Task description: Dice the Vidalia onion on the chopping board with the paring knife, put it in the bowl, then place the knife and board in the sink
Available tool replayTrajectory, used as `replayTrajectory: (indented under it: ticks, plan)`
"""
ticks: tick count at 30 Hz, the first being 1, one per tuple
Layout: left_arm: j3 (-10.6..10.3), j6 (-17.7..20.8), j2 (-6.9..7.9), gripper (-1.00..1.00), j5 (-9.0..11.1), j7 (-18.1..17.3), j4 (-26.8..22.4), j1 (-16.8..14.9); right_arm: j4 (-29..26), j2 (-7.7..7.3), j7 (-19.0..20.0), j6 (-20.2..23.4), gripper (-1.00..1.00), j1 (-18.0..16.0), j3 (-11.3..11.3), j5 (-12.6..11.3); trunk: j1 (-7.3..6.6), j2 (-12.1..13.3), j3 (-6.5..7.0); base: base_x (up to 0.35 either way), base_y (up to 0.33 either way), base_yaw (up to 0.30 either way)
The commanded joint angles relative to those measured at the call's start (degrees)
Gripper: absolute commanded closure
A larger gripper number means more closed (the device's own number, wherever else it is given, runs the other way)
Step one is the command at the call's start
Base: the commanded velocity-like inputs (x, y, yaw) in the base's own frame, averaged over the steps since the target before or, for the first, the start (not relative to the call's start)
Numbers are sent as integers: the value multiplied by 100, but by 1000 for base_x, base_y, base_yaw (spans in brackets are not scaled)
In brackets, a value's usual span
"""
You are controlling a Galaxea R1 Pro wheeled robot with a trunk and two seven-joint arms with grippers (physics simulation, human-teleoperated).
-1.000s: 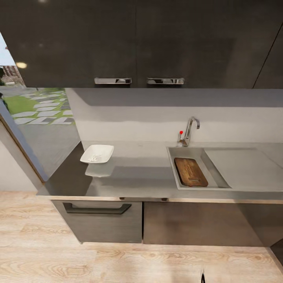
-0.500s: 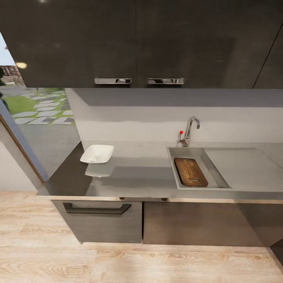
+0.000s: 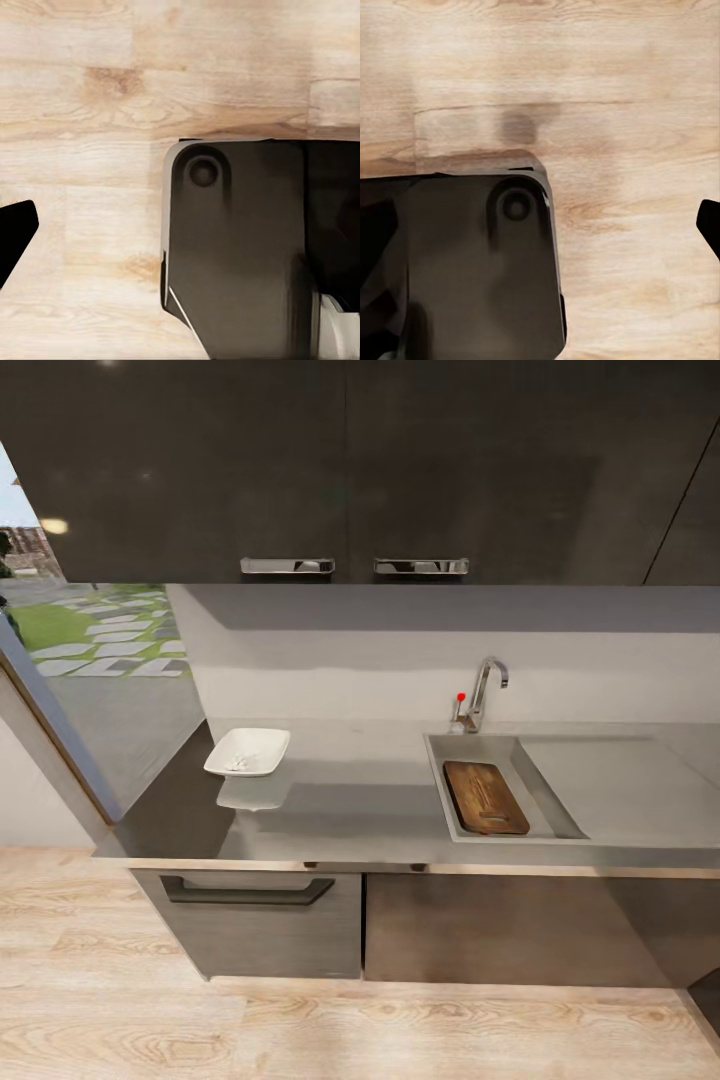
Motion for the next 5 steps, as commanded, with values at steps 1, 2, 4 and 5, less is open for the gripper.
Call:
replayTrajectory:
  ticks: [1,2,4,5]
  plan:
    - [-42,-15,11,-100,45,43,26,-1,-9,-4,-30,-11,-100,1,49,-59,4,-10,-9,0,0,0]
    - [-42,-15,13,-100,46,43,42,-1,-9,-3,-30,-11,-100,1,49,-59,4,-10,-9,0,0,0]
    - [-45,-15,16,-100,45,48,89,-1,-9,-7,-30,-11,-100,1,49,-59,4,-10,-9,0,0,0]
    - [-47,-11,17,-100,47,53,103,-1,-9,-8,-30,-11,-100,1,49,-59,4,-10,-9,0,0,0]
